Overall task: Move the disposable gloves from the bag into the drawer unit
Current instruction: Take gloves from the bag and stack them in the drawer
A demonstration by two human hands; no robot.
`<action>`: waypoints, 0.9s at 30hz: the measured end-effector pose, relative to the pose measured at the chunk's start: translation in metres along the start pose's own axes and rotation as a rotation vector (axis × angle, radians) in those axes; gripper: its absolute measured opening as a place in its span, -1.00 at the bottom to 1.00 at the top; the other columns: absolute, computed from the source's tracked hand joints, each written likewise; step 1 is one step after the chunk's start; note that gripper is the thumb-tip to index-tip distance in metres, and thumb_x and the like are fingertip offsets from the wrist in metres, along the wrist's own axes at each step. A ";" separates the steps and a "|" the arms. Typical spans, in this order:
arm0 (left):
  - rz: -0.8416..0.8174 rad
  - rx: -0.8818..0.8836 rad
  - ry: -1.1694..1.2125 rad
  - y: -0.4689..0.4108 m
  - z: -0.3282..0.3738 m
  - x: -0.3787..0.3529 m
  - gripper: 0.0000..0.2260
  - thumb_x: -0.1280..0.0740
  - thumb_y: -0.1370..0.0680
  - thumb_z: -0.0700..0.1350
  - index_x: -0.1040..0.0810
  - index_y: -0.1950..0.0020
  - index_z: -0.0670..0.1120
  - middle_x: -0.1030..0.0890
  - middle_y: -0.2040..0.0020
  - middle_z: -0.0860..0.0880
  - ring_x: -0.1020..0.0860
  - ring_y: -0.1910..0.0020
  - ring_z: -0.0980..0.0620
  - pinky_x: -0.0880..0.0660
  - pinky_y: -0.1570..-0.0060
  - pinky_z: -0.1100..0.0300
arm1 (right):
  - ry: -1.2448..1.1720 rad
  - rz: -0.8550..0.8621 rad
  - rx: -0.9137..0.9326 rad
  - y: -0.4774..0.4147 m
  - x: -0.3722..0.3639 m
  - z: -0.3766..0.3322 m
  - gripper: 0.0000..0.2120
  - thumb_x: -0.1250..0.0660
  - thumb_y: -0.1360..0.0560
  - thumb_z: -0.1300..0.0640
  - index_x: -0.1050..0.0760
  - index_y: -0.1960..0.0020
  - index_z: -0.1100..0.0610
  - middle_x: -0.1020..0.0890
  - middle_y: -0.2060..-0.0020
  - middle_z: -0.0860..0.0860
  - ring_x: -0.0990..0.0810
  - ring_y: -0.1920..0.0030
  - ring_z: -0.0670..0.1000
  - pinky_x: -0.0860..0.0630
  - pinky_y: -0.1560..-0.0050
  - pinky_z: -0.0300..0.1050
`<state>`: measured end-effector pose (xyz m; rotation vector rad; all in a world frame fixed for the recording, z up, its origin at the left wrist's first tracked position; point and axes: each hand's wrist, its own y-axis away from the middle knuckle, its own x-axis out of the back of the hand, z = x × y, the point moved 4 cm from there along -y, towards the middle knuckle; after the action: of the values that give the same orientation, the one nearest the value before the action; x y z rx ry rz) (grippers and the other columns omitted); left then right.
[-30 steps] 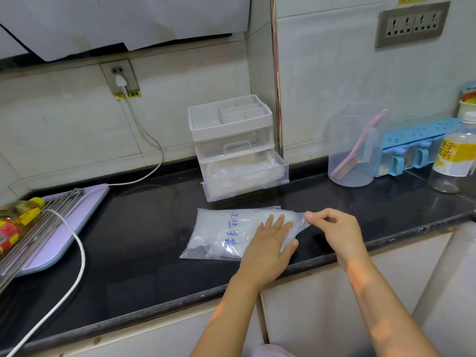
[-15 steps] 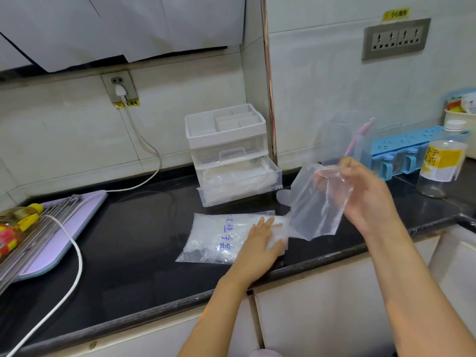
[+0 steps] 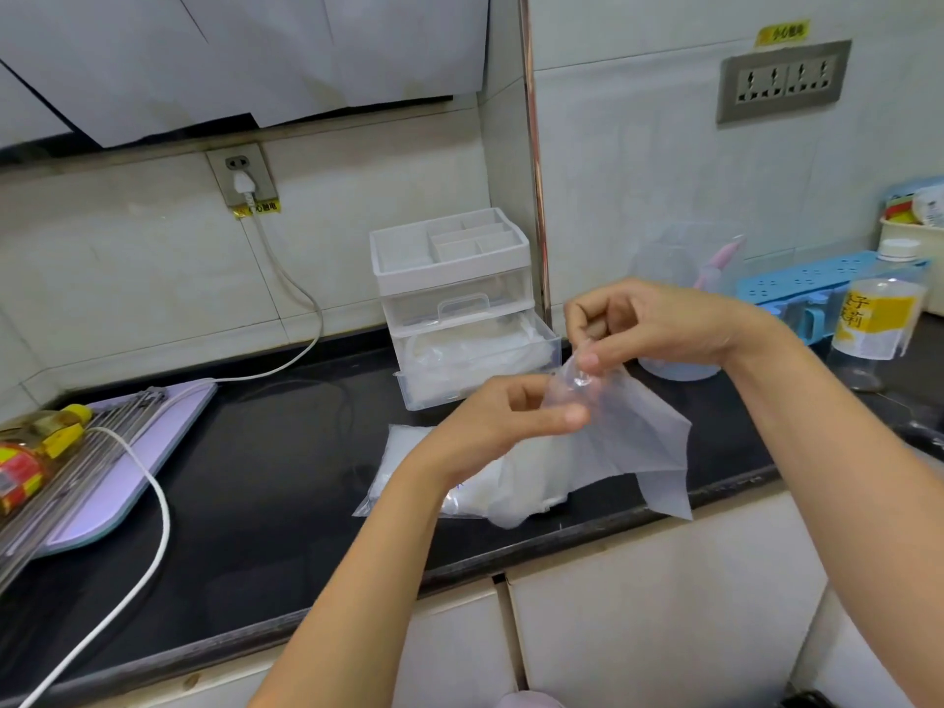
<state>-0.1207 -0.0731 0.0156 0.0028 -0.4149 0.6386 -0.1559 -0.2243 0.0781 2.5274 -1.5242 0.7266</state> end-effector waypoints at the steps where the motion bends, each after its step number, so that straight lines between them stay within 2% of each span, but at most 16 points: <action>1: -0.005 0.017 -0.017 0.000 -0.001 0.000 -0.54 -0.45 -0.34 0.15 -0.60 0.00 -0.21 -0.64 0.02 -0.12 -0.56 -0.07 -0.01 -0.40 -0.23 0.07 | 0.037 0.011 -0.014 0.000 0.003 -0.002 -0.84 -0.48 -0.39 0.24 -0.49 0.19 0.18 -0.60 0.33 0.08 -0.57 0.29 -0.03 -0.50 0.19 -0.28; 3: -0.007 0.042 -0.020 0.001 -0.003 0.003 -0.52 -0.48 -0.35 0.08 -0.53 0.04 -0.32 -0.58 0.10 -0.19 -0.52 0.04 -0.04 -0.40 -0.17 0.06 | 0.081 0.068 -0.059 -0.002 0.011 -0.002 -0.83 -0.47 -0.38 0.24 -0.52 0.08 0.20 -0.61 0.28 0.16 -0.56 0.23 0.06 -0.52 0.13 -0.20; 4: -0.008 0.051 -0.013 0.002 -0.004 0.006 -0.57 -0.50 -0.38 0.02 -0.51 0.08 -0.33 -0.57 0.14 -0.20 -0.53 0.07 -0.01 -0.40 -0.11 0.11 | 0.087 0.103 -0.090 -0.003 0.016 0.000 -0.80 -0.45 -0.38 0.25 -0.53 0.03 0.20 -0.61 0.25 0.18 -0.56 0.21 0.08 -0.53 0.11 -0.20; 6: -0.016 0.076 -0.004 -0.001 -0.007 0.013 -0.74 -0.48 -0.44 -0.15 -0.43 0.25 -0.23 -0.46 0.25 -0.20 -0.56 0.17 0.05 -0.41 0.02 0.24 | 0.094 0.129 -0.157 -0.005 0.024 0.007 -0.75 -0.44 -0.39 0.30 -0.53 -0.06 0.19 -0.63 0.21 0.20 -0.59 0.19 0.07 -0.55 0.09 -0.20; 8: 0.002 0.086 -0.006 -0.003 -0.009 0.021 -0.70 -0.45 -0.46 -0.25 -0.36 0.34 -0.08 -0.37 0.32 -0.14 -0.52 0.25 0.05 -0.45 0.13 0.31 | 0.151 0.083 -0.235 -0.009 0.028 0.014 -0.69 -0.46 -0.39 0.29 -0.55 -0.12 0.16 -0.63 0.18 0.19 -0.61 0.16 0.06 -0.55 0.04 -0.20; 11: 0.032 0.110 -0.029 -0.013 -0.011 0.032 -0.76 -0.46 -0.45 -0.27 -0.44 0.28 -0.06 -0.51 0.40 0.07 -0.53 0.31 0.11 -0.48 0.14 0.28 | 0.310 -0.020 -0.346 -0.023 0.026 0.018 -0.64 -0.52 -0.34 0.12 -0.60 -0.12 0.06 -0.62 0.22 0.06 -0.59 0.16 -0.09 -0.49 0.04 -0.34; 13: 0.043 0.132 -0.075 -0.021 -0.010 0.040 -0.81 -0.50 -0.42 -0.22 -0.49 0.16 -0.08 -0.53 0.36 0.05 -0.51 0.30 0.09 -0.44 0.14 0.25 | 0.400 -0.053 -0.368 -0.039 0.026 0.017 -0.66 -0.55 -0.27 0.02 -0.65 -0.03 0.02 -0.60 0.30 -0.04 -0.55 0.22 -0.16 -0.42 0.06 -0.34; 15: 0.011 0.162 -0.126 -0.028 -0.012 0.049 -0.80 -0.51 -0.42 -0.15 -0.53 0.06 -0.06 -0.53 0.30 0.01 -0.49 0.29 0.09 -0.43 0.17 0.25 | 0.496 -0.066 -0.381 -0.055 0.026 0.015 -0.77 -0.57 -0.28 0.07 -0.68 0.07 0.02 -0.62 0.35 -0.11 -0.55 0.27 -0.20 -0.42 0.09 -0.33; 17: -0.066 0.194 -0.152 -0.032 -0.012 0.054 -0.80 -0.48 -0.44 0.00 -0.58 -0.02 0.01 -0.58 0.18 0.01 -0.53 0.19 0.10 -0.45 0.08 0.26 | 0.603 -0.083 -0.378 -0.071 0.029 0.012 -0.85 -0.56 -0.31 0.11 -0.67 0.13 0.03 -0.66 0.33 -0.13 -0.57 0.28 -0.22 -0.44 0.09 -0.31; 19: -0.103 0.202 -0.143 -0.035 -0.011 0.059 -0.74 -0.41 -0.46 0.13 -0.62 -0.09 0.06 -0.65 0.01 0.05 -0.59 -0.01 0.10 -0.45 -0.13 0.24 | 0.664 -0.113 -0.354 -0.086 0.031 0.006 -0.90 -0.54 -0.35 0.11 -0.65 0.16 0.03 -0.66 0.31 -0.13 -0.56 0.26 -0.21 -0.46 0.06 -0.26; 21: -0.054 0.189 -0.130 -0.044 -0.010 0.070 -0.70 -0.41 -0.46 0.14 -0.63 -0.10 0.02 -0.65 -0.07 0.09 -0.56 -0.13 0.17 -0.40 -0.27 0.18 | 0.680 -0.177 -0.328 -0.100 0.032 0.000 -0.92 -0.50 -0.40 0.12 -0.61 0.15 0.06 -0.65 0.28 -0.08 -0.56 0.25 -0.18 -0.47 0.06 -0.25; 23: -0.009 0.173 -0.127 -0.055 -0.008 0.082 -0.64 -0.45 -0.44 0.08 -0.62 -0.08 -0.14 -0.64 -0.12 0.01 -0.55 -0.18 0.17 -0.34 -0.35 0.12 | 0.712 -0.246 -0.322 -0.112 0.035 -0.004 -0.92 -0.47 -0.42 0.17 -0.58 0.14 0.11 -0.65 0.24 0.00 -0.57 0.23 -0.13 -0.48 0.06 -0.23; 25: -0.018 0.171 -0.113 -0.064 -0.009 0.092 -0.61 -0.50 -0.38 0.05 -0.51 0.12 -0.27 -0.64 -0.05 -0.13 -0.58 -0.13 0.10 -0.29 -0.40 0.04 | 0.770 -0.273 -0.342 -0.121 0.038 -0.007 -0.91 -0.48 -0.42 0.18 -0.58 0.12 0.11 -0.64 0.24 0.00 -0.56 0.22 -0.09 -0.48 0.08 -0.24; 27: -0.046 0.188 -0.151 -0.073 -0.011 0.103 -0.71 -0.51 -0.39 -0.04 -0.42 0.24 -0.12 -0.58 0.18 -0.04 -0.59 0.06 0.11 -0.34 -0.34 0.07 | 0.862 -0.257 -0.368 -0.132 0.046 -0.008 -0.85 -0.49 -0.40 0.14 -0.62 0.04 0.08 -0.66 0.19 -0.03 -0.58 0.17 -0.06 -0.52 0.07 -0.23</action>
<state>-0.0004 -0.0709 0.0535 0.2400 -0.4973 0.6317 -0.0281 -0.1943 0.1262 1.7187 -0.9020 1.1488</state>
